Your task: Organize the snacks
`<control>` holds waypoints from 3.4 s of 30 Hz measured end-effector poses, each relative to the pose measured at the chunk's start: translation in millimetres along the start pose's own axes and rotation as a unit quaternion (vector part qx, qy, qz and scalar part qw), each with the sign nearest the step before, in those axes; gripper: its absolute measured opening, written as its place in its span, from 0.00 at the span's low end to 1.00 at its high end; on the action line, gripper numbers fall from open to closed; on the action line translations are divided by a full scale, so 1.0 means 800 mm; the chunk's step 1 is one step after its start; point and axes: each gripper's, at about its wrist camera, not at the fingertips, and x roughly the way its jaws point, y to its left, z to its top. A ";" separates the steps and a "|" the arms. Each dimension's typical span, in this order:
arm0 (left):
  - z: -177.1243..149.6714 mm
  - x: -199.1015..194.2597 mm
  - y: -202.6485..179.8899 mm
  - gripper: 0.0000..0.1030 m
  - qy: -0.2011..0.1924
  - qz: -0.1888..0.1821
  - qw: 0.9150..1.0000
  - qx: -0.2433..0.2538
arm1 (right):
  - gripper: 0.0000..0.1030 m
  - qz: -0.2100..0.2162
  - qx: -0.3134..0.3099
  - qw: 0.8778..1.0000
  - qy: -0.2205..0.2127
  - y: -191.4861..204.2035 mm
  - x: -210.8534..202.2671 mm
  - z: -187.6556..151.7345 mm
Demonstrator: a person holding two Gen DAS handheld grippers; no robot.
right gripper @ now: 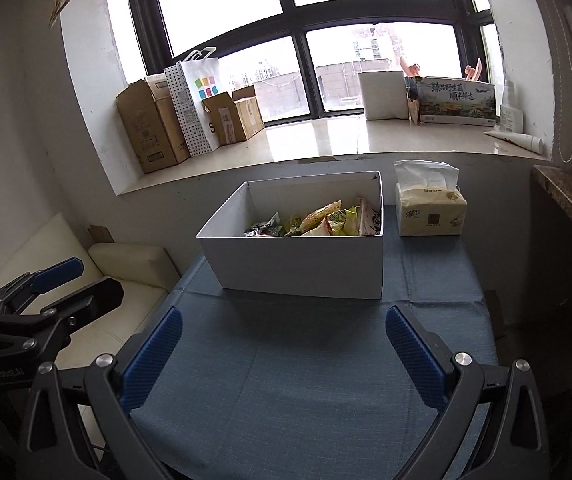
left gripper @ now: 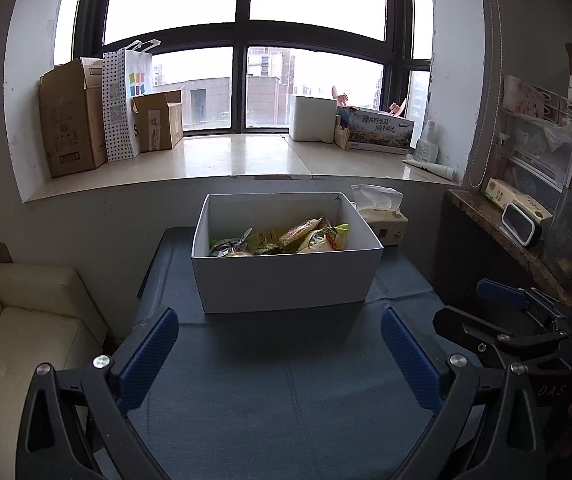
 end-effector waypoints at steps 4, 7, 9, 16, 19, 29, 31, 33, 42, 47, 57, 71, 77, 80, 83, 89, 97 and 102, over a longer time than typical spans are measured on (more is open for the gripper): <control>0.001 0.003 0.002 1.00 0.003 -0.001 1.000 -0.003 | 1.00 0.012 0.000 1.000 0.004 0.001 0.002 0.000; 0.001 0.005 0.004 1.00 0.006 0.000 1.000 -0.004 | 1.00 0.017 -0.001 1.000 0.006 0.004 0.002 0.000; 0.000 0.006 0.004 1.00 0.006 -0.001 1.000 -0.004 | 1.00 0.016 -0.003 1.000 0.007 0.004 0.002 0.000; -0.001 0.009 0.003 1.00 0.012 -0.003 1.000 -0.004 | 1.00 0.020 0.001 1.000 0.008 0.004 0.001 0.000; -0.002 0.010 0.002 1.00 0.012 -0.003 1.000 -0.003 | 1.00 0.020 0.000 1.000 0.009 0.004 0.001 0.000; -0.002 0.014 0.004 1.00 0.016 -0.002 1.000 -0.004 | 1.00 0.022 -0.003 1.000 0.012 0.006 0.002 -0.001; -0.003 0.013 0.003 1.00 0.016 -0.004 1.000 -0.005 | 1.00 0.023 -0.003 1.000 0.011 0.006 0.002 -0.001; -0.003 0.014 0.003 1.00 0.017 -0.004 1.000 -0.004 | 1.00 0.023 -0.003 1.000 0.011 0.006 0.002 -0.001; -0.005 0.017 0.005 1.00 0.021 -0.006 1.000 -0.009 | 1.00 0.025 -0.003 1.000 0.013 0.008 0.002 -0.001; -0.005 0.018 0.005 1.00 0.022 -0.007 1.000 -0.009 | 1.00 0.025 -0.004 1.000 0.013 0.010 0.001 -0.001; -0.007 0.020 0.009 1.00 0.026 -0.005 1.000 -0.015 | 1.00 0.022 -0.007 1.000 0.016 0.012 0.003 -0.003; -0.010 0.021 0.009 1.00 0.032 -0.011 0.999 -0.013 | 1.00 0.010 -0.002 1.000 0.021 0.008 0.005 -0.004; -0.011 0.021 0.010 1.00 0.033 -0.012 0.999 -0.013 | 1.00 0.000 -0.006 1.000 0.025 0.009 0.007 -0.005; -0.012 0.021 0.010 1.00 0.033 -0.012 0.999 -0.012 | 1.00 -0.003 -0.009 1.000 0.026 0.011 0.007 -0.005; -0.013 0.021 0.010 1.00 0.035 -0.012 0.999 -0.012 | 1.00 -0.003 -0.010 1.000 0.026 0.011 0.007 -0.005; -0.014 0.022 0.010 1.00 0.037 -0.013 0.999 -0.011 | 1.00 -0.005 -0.008 1.000 0.029 0.011 0.009 -0.006; -0.015 0.021 0.012 1.00 0.038 -0.014 0.999 -0.013 | 1.00 -0.011 -0.011 0.999 0.030 0.012 0.008 -0.007; -0.016 0.022 0.014 1.00 0.039 -0.014 0.999 -0.014 | 1.00 -0.011 -0.011 0.999 0.029 0.013 0.007 -0.006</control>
